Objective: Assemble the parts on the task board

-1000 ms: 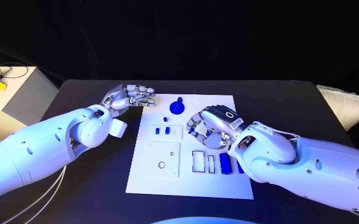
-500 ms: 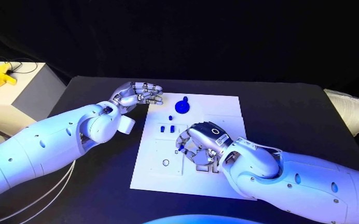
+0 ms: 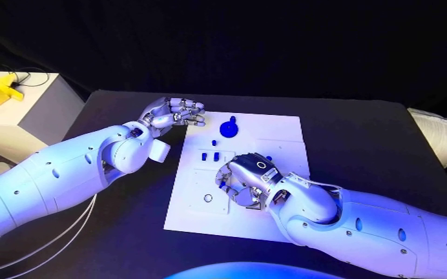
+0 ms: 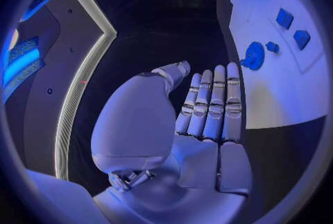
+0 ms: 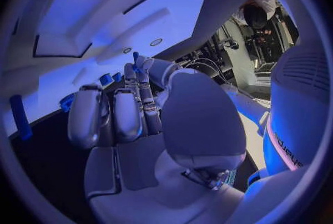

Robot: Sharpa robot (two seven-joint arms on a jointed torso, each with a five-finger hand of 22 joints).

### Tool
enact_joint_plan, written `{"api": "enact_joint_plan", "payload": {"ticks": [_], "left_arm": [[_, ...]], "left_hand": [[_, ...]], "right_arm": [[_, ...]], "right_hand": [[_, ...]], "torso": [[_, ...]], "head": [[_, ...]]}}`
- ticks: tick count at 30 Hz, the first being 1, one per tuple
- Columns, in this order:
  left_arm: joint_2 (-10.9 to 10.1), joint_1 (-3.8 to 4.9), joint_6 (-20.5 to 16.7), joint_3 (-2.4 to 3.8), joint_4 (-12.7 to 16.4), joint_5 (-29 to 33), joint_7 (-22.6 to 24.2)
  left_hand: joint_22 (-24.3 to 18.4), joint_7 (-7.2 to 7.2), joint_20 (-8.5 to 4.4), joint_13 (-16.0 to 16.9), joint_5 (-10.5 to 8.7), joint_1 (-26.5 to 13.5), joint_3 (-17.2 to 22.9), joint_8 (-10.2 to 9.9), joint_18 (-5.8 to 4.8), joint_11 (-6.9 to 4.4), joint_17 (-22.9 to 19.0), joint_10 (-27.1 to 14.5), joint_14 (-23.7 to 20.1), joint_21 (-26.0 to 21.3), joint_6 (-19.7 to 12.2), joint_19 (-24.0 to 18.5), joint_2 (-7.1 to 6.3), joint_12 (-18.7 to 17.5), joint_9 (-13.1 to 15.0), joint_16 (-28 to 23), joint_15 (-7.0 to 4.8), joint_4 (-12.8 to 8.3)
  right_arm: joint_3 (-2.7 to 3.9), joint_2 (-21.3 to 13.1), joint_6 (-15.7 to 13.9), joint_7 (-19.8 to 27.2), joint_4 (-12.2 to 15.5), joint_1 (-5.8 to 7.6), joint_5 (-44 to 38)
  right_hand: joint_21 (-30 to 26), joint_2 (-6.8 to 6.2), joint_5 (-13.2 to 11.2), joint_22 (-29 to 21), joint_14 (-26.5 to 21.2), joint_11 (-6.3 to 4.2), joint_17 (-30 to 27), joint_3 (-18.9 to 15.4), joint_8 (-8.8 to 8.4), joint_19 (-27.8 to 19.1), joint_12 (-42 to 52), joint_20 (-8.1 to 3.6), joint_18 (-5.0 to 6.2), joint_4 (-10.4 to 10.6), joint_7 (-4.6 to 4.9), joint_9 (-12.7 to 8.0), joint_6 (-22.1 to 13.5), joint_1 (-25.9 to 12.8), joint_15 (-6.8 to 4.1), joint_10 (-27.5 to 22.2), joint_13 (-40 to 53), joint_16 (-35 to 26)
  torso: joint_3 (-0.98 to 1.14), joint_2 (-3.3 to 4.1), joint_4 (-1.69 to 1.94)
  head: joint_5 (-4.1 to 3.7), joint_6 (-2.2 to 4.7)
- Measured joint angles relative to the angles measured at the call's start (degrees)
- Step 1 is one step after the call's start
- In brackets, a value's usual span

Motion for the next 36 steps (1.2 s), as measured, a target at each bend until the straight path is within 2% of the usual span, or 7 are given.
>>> {"api": "enact_joint_plan", "payload": {"ticks": [12,36], "left_arm": [[-0.2,0.00,0.0,0.00,0.0,0.1,0.0],[-0.2,0.00,0.0,0.00,0.0,0.1,0.0]], "left_hand": [[0.0,0.00,0.00,0.0,0.00,0.0,0.0,0.0,0.00,0.00,0.0,0.0,0.0,0.0,0.0,0.0,0.00,0.0,0.0,0.0,0.00,0.0],[-0.1,0.00,0.00,0.0,0.00,0.0,0.0,0.0,0.00,0.00,0.0,0.0,0.0,0.0,0.0,0.0,0.00,0.0,0.0,-0.3,0.00,0.0]], "right_arm": [[0.00,0.3,0.3,-1.0,-0.2,-0.20,-1.6],[0.00,0.5,0.5,-2.8,-0.6,-0.22,-4.0]], "right_hand": [[0.0,0.00,0.0,0.0,0.0,0.00,0.0,0.0,-0.02,0.0,0.0,0.00,0.00,0.0,0.00,0.0,0.0,0.0,0.00,0.0,0.0,0.0],[0.0,0.00,0.1,0.2,0.0,0.00,0.1,0.0,-0.07,0.0,-0.2,0.00,0.00,0.0,0.01,0.1,0.0,0.0,0.00,0.0,0.0,0.0]], "torso": [[0.01,-0.01,-0.03],[0.05,-0.04,-0.04]], "head": [[0.33,-0.12],[0.20,-0.05]]}}
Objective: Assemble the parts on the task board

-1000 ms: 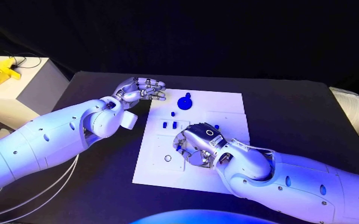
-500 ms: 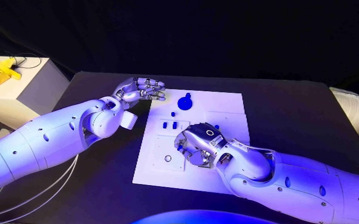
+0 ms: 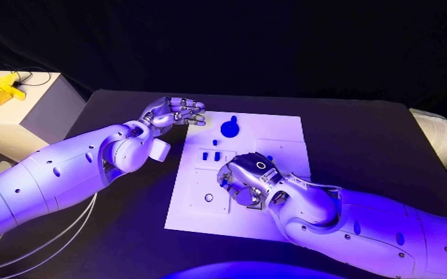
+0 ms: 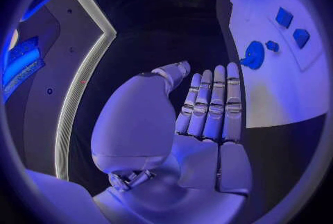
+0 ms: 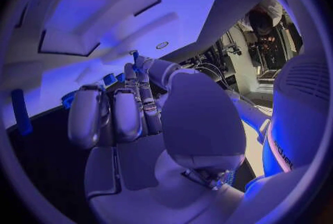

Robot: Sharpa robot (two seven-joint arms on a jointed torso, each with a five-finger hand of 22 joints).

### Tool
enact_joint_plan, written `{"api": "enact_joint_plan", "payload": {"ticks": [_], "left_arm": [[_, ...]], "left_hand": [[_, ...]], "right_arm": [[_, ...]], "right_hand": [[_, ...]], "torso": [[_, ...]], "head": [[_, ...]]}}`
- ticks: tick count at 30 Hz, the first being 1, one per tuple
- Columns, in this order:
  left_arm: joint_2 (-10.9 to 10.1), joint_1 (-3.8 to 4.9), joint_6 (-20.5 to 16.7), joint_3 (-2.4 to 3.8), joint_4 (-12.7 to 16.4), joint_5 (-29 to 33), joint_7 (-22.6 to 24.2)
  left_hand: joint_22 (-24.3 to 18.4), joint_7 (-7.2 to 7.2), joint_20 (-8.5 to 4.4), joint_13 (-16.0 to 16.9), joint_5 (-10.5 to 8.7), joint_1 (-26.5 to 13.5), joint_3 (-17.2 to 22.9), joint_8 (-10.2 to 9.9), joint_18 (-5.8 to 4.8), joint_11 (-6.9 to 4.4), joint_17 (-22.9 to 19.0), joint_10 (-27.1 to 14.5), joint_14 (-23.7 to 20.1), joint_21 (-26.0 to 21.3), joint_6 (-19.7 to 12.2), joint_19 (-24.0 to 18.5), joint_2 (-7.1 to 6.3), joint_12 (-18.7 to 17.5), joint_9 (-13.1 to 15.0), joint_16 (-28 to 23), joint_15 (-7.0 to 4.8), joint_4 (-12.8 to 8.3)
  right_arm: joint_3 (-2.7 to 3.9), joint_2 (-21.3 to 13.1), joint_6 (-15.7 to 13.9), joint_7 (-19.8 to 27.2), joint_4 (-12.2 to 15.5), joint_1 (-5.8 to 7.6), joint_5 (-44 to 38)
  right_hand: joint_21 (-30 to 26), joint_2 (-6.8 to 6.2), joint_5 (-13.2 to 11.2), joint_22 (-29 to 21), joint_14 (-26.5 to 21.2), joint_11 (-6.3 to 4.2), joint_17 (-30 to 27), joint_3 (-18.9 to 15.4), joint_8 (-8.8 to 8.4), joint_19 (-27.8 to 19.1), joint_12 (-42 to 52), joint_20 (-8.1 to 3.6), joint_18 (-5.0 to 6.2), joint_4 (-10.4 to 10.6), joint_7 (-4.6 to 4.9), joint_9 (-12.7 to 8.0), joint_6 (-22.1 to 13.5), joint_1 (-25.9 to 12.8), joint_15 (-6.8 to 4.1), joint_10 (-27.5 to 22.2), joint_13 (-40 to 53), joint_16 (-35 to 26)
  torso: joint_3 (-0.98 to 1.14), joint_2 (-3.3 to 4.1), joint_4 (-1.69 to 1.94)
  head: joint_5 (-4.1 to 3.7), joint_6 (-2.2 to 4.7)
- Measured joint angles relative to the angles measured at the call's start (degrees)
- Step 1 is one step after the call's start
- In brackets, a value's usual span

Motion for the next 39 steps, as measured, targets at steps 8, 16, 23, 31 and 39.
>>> {"api": "enact_joint_plan", "payload": {"ticks": [8,16,23,31,39], "left_arm": [[0.0,0.00,0.0,0.00,0.0,0.0,0.0],[-0.1,0.00,0.0,0.00,0.1,0.0,0.0],[-0.1,0.00,0.0,0.00,0.1,0.0,0.0],[-0.1,0.00,0.0,0.00,0.0,0.0,0.0],[-0.2,0.00,0.1,0.00,0.0,0.0,0.0]], "left_hand": [[-0.1,0.00,0.00,0.0,0.00,0.0,-0.2,0.0,0.00,0.00,0.0,0.0,0.0,0.0,0.0,0.0,0.00,0.0,0.0,0.0,0.00,-0.2],[-0.1,0.00,0.00,0.0,0.00,0.0,-0.2,0.0,0.00,0.00,0.0,0.0,0.0,-0.2,0.0,0.0,0.00,0.0,0.0,0.0,0.00,-0.2],[-0.1,0.00,0.00,0.0,0.00,0.0,-0.2,0.0,0.01,0.00,0.0,0.0,0.0,-0.2,0.0,0.0,0.00,0.0,0.0,0.0,0.00,-0.2],[-0.1,0.00,0.00,0.0,0.00,0.0,-0.2,0.0,0.00,0.00,0.0,0.0,0.0,-0.2,0.0,0.0,0.00,0.0,0.0,0.0,0.00,-0.2],[-0.2,0.00,0.00,0.0,0.00,0.0,-0.2,0.0,0.00,0.00,0.0,0.0,0.0,-0.2,0.0,0.0,0.00,0.0,-0.1,-0.4,0.00,-0.2]], "right_arm": [[0.01,0.3,0.0,-0.5,-0.4,-0.01,-0.5],[0.01,0.6,0.1,-0.7,-0.7,-0.01,-0.8],[0.01,0.8,0.7,-0.8,-1.0,-0.01,-0.9],[0.09,1.1,1.9,-0.4,-1.2,0.09,-1.0],[0.15,1.3,2.6,0.5,-1.5,0.20,-0.9]], "right_hand": [[0.0,0.00,0.0,0.0,0.0,0.00,0.0,-0.1,-0.06,0.0,0.2,0.00,0.00,-0.1,0.00,0.0,0.0,0.0,0.00,0.0,0.0,0.0],[0.0,0.00,-0.1,0.0,0.0,0.00,0.0,-0.1,0.14,0.0,0.1,0.00,0.00,-0.1,0.00,0.0,0.0,0.0,0.00,0.0,0.0,0.0],[0.0,0.00,0.0,0.0,0.0,0.00,0.0,0.1,0.14,0.0,0.1,0.00,0.00,-0.2,0.00,0.0,0.0,0.0,0.00,0.0,0.0,0.0],[0.0,0.00,0.1,0.0,0.0,0.00,-0.1,0.1,0.13,0.0,0.0,0.00,0.00,-0.2,-0.08,0.1,-0.1,0.0,0.00,0.0,0.0,0.0],[-0.5,-0.04,-0.3,-0.5,0.0,-0.10,-0.6,-0.7,0.12,0.0,-0.4,0.00,0.00,0.1,0.29,0.4,-0.5,-0.1,0.00,-0.1,1.1,0.0]], "torso": [[-0.05,0.02,0.02],[-0.05,0.03,0.02],[-0.02,0.03,-0.02],[-0.01,0.02,-0.06],[-0.01,0.04,-0.03]], "head": [[0.00,-0.02],[-0.04,-0.01],[-0.10,0.06],[-0.08,-0.06],[-0.05,-0.14]]}}
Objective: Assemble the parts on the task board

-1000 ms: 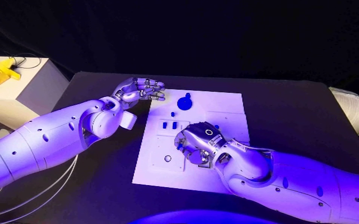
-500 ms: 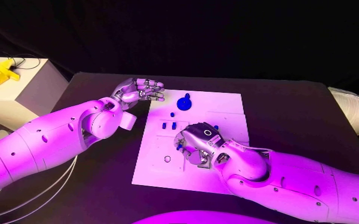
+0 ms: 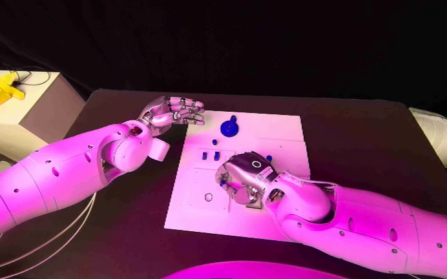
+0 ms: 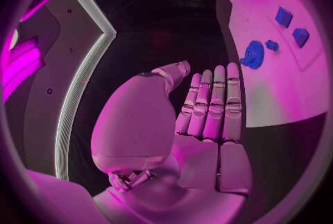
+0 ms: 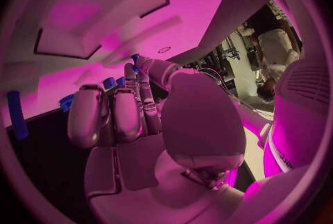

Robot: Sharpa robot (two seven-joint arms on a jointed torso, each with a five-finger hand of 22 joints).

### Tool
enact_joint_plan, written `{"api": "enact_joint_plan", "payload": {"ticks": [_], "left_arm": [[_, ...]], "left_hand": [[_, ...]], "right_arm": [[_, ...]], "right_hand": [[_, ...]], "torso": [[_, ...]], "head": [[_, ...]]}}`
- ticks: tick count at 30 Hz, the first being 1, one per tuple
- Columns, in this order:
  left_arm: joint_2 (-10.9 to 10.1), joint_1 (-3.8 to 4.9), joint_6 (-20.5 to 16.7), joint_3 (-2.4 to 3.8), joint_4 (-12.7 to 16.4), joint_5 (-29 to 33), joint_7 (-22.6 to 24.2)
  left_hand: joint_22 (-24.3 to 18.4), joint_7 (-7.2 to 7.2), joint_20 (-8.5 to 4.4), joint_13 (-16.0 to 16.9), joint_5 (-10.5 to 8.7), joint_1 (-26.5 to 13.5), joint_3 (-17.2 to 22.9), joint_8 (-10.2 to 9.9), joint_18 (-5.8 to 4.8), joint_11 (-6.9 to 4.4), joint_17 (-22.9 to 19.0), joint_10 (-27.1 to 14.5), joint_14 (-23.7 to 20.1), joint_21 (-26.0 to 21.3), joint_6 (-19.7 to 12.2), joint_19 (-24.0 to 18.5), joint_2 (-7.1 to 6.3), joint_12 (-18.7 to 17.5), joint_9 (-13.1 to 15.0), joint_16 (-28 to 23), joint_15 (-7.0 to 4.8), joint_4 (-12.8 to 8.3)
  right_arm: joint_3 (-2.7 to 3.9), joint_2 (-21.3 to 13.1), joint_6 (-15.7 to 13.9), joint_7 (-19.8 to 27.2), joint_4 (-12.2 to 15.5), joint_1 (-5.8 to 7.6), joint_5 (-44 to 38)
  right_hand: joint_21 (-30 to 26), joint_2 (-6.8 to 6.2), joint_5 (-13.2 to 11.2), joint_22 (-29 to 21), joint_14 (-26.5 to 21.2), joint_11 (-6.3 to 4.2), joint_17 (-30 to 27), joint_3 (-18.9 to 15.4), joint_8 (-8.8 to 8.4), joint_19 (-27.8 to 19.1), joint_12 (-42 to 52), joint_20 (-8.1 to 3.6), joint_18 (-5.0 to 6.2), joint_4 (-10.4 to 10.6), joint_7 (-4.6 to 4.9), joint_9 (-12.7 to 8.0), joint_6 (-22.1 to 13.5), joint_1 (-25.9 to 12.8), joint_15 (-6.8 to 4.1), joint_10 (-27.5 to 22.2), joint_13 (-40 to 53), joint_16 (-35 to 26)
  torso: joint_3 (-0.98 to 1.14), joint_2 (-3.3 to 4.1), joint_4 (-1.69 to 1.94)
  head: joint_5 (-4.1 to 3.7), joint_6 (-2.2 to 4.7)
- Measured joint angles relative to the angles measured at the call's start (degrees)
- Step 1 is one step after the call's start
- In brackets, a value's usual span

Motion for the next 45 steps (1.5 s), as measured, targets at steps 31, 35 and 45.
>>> {"api": "enact_joint_plan", "payload": {"ticks": [31,35,45], "left_arm": [[-0.4,0.00,0.1,0.00,0.0,0.0,-0.1],[-0.4,0.00,0.1,-0.01,0.0,0.0,-0.1],[-0.3,0.00,0.1,-0.01,-0.8,0.0,0.0]], "left_hand": [[-0.1,0.00,0.00,0.0,0.00,0.0,0.0,0.0,0.00,0.00,0.0,0.0,0.0,-0.4,0.0,0.0,0.00,0.0,0.0,0.0,0.00,0.0],[-0.1,0.00,0.00,0.0,0.00,0.0,0.0,0.0,0.00,0.00,0.0,0.0,0.0,-0.4,0.0,0.0,0.00,0.0,0.0,0.0,0.00,0.0],[-0.1,0.00,0.22,0.0,0.00,0.0,0.0,-0.2,0.00,0.00,0.0,0.0,0.0,-0.4,0.0,0.2,0.00,0.0,0.0,-0.2,0.00,0.0]], "right_arm": [[-0.29,-1.8,-2.5,1.2,0.7,-0.06,1.5],[-0.29,-3.2,-3.7,1.3,1.9,0.30,2.6],[0.33,-10.4,-2.8,7.4,3.2,7.05,15.0]], "right_hand": [[-21.4,-2.60,-0.7,-21.2,-5.2,1.76,-16.2,-12.3,-6.48,-8.4,0.9,2.67,2.70,3.4,1.51,-3.2,-7.7,1.0,2.76,-15.7,-5.0,-9.9],[-21.4,-2.05,-0.6,-20.7,-5.2,1.72,-15.8,-13.3,-6.76,-8.3,1.9,2.58,2.70,4.4,1.40,-3.5,-7.8,1.6,2.76,-15.6,-4.9,-9.7],[-6.3,-2.56,3.1,-4.7,-0.3,0.82,-3.4,-8.3,-7.54,-0.5,4.6,1.82,1.32,6.0,1.92,-4.3,-7.6,1.5,1.97,-9.0,-4.7,-0.3]], "torso": [[0.01,-0.01,0.01],[0.01,-0.01,0.01],[0.02,-0.12,-0.03]], "head": [[-0.32,0.43],[-0.58,0.70],[-1.59,1.85]]}}
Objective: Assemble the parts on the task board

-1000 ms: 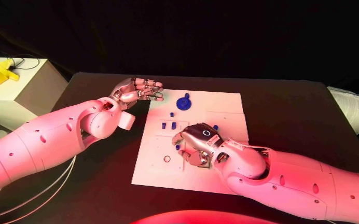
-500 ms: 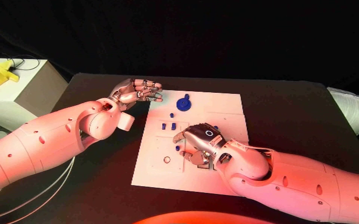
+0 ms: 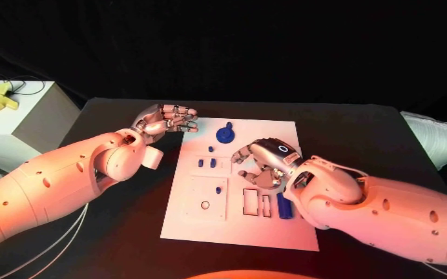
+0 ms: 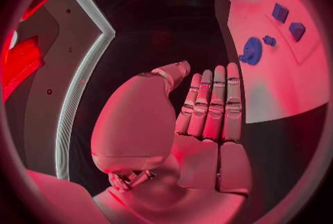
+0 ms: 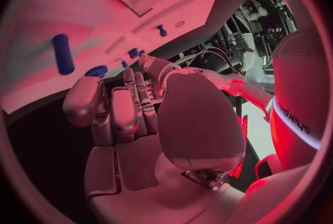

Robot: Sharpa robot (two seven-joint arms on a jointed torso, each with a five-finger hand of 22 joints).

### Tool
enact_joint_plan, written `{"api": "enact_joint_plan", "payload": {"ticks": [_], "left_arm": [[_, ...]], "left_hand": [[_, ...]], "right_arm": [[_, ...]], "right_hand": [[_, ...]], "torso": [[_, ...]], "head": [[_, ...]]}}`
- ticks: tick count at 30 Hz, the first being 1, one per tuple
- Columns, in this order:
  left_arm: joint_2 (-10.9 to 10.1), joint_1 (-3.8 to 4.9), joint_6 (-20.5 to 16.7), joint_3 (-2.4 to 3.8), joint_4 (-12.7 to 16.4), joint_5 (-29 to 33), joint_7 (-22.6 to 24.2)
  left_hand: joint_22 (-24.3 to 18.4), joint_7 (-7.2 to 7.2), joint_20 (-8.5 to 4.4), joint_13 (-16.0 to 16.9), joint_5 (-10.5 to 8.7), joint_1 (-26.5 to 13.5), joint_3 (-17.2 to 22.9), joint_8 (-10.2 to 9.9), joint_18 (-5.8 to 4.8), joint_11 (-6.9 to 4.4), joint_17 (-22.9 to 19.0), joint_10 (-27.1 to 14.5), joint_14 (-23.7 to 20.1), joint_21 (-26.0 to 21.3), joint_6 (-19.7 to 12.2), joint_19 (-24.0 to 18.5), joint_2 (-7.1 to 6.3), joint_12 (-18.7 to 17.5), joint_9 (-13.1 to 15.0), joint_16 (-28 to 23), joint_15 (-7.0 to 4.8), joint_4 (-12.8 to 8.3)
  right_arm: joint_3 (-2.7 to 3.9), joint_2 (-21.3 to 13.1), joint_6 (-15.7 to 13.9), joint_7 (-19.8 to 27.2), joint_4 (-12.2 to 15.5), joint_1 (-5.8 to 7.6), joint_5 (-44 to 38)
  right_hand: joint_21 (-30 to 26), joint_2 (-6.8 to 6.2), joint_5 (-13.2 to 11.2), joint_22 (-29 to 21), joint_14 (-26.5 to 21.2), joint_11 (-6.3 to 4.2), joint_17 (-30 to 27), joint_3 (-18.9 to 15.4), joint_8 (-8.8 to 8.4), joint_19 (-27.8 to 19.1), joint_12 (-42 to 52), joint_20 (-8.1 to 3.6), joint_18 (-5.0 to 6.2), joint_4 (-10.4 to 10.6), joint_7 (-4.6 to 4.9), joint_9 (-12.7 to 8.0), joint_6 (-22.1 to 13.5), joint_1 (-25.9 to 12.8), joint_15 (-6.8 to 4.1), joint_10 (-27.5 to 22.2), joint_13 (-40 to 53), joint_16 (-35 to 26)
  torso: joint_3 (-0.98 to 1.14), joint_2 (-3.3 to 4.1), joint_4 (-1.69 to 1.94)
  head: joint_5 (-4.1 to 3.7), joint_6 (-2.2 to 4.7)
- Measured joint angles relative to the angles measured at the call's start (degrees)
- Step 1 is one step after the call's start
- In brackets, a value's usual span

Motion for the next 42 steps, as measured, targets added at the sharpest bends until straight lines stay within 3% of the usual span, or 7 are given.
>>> {"api": "enact_joint_plan", "payload": {"ticks": [3,8,13,22,36,42], "left_arm": [[0.1,0.00,0.0,0.00,-0.2,0.0,0.1],[0.4,-0.01,0.0,0.00,-0.5,0.0,0.1],[0.6,-0.07,0.0,0.00,-0.6,0.0,0.2],[0.4,-0.38,0.1,0.00,-0.5,0.0,0.4],[0.0,-0.45,0.1,0.01,-0.1,0.0,0.8],[0.0,-0.45,0.1,0.01,0.0,0.0,0.8]], "left_hand": [[0.0,0.00,0.00,0.0,0.00,0.0,0.0,0.0,0.00,0.00,0.0,0.0,0.0,0.0,0.0,0.0,0.00,0.0,0.0,0.0,0.00,0.0],[-0.1,0.00,0.00,0.0,0.00,0.2,0.0,0.0,0.00,0.00,0.0,0.0,0.0,0.0,0.0,0.0,0.20,0.0,0.0,0.0,0.00,0.0],[0.0,0.00,0.00,0.0,0.00,0.2,0.0,0.0,0.00,0.00,0.0,0.0,0.0,0.0,0.0,0.0,0.24,0.0,0.0,0.0,0.00,0.0],[-0.1,0.00,0.00,0.0,0.00,0.2,0.0,0.0,0.00,0.00,0.0,0.0,0.0,0.0,0.0,0.0,0.24,0.0,-0.1,0.0,0.00,0.0],[-0.1,0.00,-0.01,0.0,0.00,0.2,0.0,0.0,0.00,0.00,0.0,0.0,0.0,0.0,0.0,0.0,0.24,0.0,0.0,0.0,0.00,0.0],[-0.2,0.00,-0.01,0.0,0.00,0.2,-0.2,0.0,0.00,0.00,0.0,0.0,0.0,-0.3,0.0,0.0,0.24,0.0,-0.1,-0.3,0.00,-0.2]], "right_arm": [[0.14,-1.8,1.8,2.6,-0.2,1.74,3.4],[0.36,-4.4,5.6,6.9,-0.4,3.81,8.4],[0.56,-5.9,9.0,8.9,-1.1,5.03,9.5],[0.55,-7.1,13.2,10.2,-2.0,5.35,7.1],[0.25,-5.2,13.5,8.4,-3.3,4.54,0.0],[0.09,-4.3,13.8,7.0,-4.0,3.95,-2.1]], "right_hand": [[1.8,-0.21,0.2,1.9,0.0,-0.09,0.7,0.1,0.00,0.3,0.0,-0.18,-0.90,0.0,0.00,0.0,0.0,-0.2,0.00,0.1,0.0,0.4],[3.8,-1.13,1.0,4.2,0.0,-0.14,1.4,0.1,0.00,1.1,-0.4,-0.09,-0.90,0.0,0.17,0.2,0.3,-1.1,0.00,0.5,0.0,1.1],[4.4,-2.11,1.0,5.0,0.0,-0.24,2.0,-0.6,0.00,1.1,-1.1,-0.09,-0.90,0.6,-0.06,0.3,0.5,-2.1,0.00,0.6,0.0,1.5],[4.6,-2.47,0.0,5.5,0.0,-0.39,2.3,-3.6,0.00,1.1,-2.0,-0.08,-0.90,1.4,-0.07,0.4,0.5,-2.5,-0.01,0.8,0.3,1.7],[4.6,-2.45,-0.2,5.3,0.0,-0.61,1.9,-4.3,0.01,1.1,-2.2,-0.08,-0.89,1.4,-0.27,0.4,0.7,-2.5,-0.01,1.0,0.5,1.7],[4.6,-1.71,-0.5,5.4,0.2,-0.62,1.9,-4.3,0.01,1.1,-2.2,-0.08,-0.89,1.4,-0.48,0.5,0.9,-1.7,-0.23,1.4,0.7,1.7]], "torso": [[0.00,-0.03,0.00],[0.00,-0.06,-0.07],[0.07,-0.19,-0.10],[0.03,-0.16,-0.10],[-0.03,-0.09,-0.04],[0.00,-0.11,-0.07]], "head": [[-0.31,0.28],[-0.47,0.70],[-0.60,0.54],[-0.69,0.34],[-0.83,-0.28],[-0.87,-0.48]]}}
